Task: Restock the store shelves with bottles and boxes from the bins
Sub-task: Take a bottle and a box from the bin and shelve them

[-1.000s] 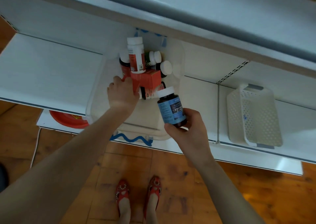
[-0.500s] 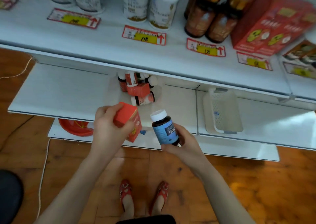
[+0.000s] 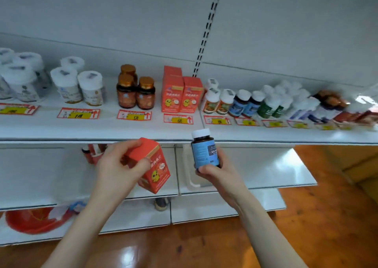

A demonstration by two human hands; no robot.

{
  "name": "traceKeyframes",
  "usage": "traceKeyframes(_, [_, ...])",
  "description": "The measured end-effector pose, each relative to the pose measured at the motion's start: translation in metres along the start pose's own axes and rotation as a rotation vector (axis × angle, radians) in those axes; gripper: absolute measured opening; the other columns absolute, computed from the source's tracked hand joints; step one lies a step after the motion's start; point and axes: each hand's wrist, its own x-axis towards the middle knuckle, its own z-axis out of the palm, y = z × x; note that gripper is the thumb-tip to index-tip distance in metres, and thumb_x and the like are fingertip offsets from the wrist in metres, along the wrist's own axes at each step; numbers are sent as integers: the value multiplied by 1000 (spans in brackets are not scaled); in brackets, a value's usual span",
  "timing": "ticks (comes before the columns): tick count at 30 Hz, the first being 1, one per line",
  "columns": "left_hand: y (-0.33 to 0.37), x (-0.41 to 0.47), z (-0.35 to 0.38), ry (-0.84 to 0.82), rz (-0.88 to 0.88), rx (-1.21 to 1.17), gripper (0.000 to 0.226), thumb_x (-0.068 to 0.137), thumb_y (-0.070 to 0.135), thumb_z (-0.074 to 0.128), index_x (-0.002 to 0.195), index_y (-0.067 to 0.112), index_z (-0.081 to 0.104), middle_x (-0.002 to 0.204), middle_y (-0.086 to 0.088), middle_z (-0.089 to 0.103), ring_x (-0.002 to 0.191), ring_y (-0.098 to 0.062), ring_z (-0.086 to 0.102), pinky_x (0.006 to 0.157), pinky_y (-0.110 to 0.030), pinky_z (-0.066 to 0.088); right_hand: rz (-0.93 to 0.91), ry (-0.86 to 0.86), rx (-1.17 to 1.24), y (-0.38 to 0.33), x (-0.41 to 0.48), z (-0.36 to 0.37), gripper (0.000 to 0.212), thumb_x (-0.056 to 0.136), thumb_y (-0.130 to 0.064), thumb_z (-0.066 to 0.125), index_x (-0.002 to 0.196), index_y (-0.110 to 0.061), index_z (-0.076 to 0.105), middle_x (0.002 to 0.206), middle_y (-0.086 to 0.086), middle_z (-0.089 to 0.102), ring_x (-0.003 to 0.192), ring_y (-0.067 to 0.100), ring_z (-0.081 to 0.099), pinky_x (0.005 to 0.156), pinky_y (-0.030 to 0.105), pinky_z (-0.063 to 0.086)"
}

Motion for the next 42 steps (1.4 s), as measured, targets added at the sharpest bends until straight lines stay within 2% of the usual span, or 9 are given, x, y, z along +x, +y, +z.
traceKeyframes(5, [57,-18,73,-64,119,-64,52,51,48,56,99,29,63,98,18,55,88,3,55,74,-5,41,-8,89,246,-18,-23,-93,29,81,-24,64,104,-9,55,90,5,64,82,17,63,67,26,54])
traceKeyframes(10, [97,-20,131,-157,195,-85,42,52,45,58,93,33,61,96,19,54,86,1,55,68,2,39,-54,219,174,-30,-34,-159,19,83,-11,63,99,-6,55,83,4,63,71,11,63,63,24,53])
traceKeyframes(14, [118,-7,165,-230,258,-65,47,51,50,57,93,31,62,97,9,59,87,-6,56,70,-5,40,-72,303,151,-33,-32,-191,35,80,-7,66,111,-13,49,92,4,60,82,17,60,70,27,49])
traceKeyframes(17, [125,5,182,-273,289,-63,40,58,44,63,95,28,64,98,8,61,88,-5,56,69,-4,41,-66,239,182,-37,-27,-200,39,83,-21,66,119,-22,50,97,4,62,84,17,61,64,25,51])
traceKeyframes(22, [138,37,199,-300,303,-108,38,50,50,57,86,40,61,96,14,61,86,0,58,70,-4,42,-123,277,104,-55,2,-211,17,85,-30,62,97,-18,62,87,6,62,78,15,59,66,24,48])
traceKeyframes(25, [145,65,200,-287,296,-150,38,47,52,57,83,41,61,95,9,65,81,1,60,71,-13,48,-152,334,22,-74,31,-215,22,82,-28,66,100,-17,58,88,0,65,81,11,62,77,30,51])
traceKeyframes(28, [149,84,195,-245,304,-165,38,45,52,56,80,40,61,86,18,65,71,12,57,63,-5,45,-180,351,-26,-91,60,-212,25,81,-23,67,100,-13,54,93,3,64,90,17,62,89,41,51])
traceKeyframes(34, [145,111,170,-157,281,-85,36,47,48,59,81,37,65,70,27,66,67,17,57,56,0,40,-326,272,6,-125,115,-194,28,82,-12,66,105,-19,52,93,-1,61,86,13,62,70,24,54])
traceKeyframes(42, [136,125,140,-14,234,-27,33,47,52,56,78,44,62,77,24,67,75,6,61,65,-14,48,-484,295,-373,-145,199,-186,38,82,-33,68,112,-14,54,100,-5,58,92,11,56,78,26,46])
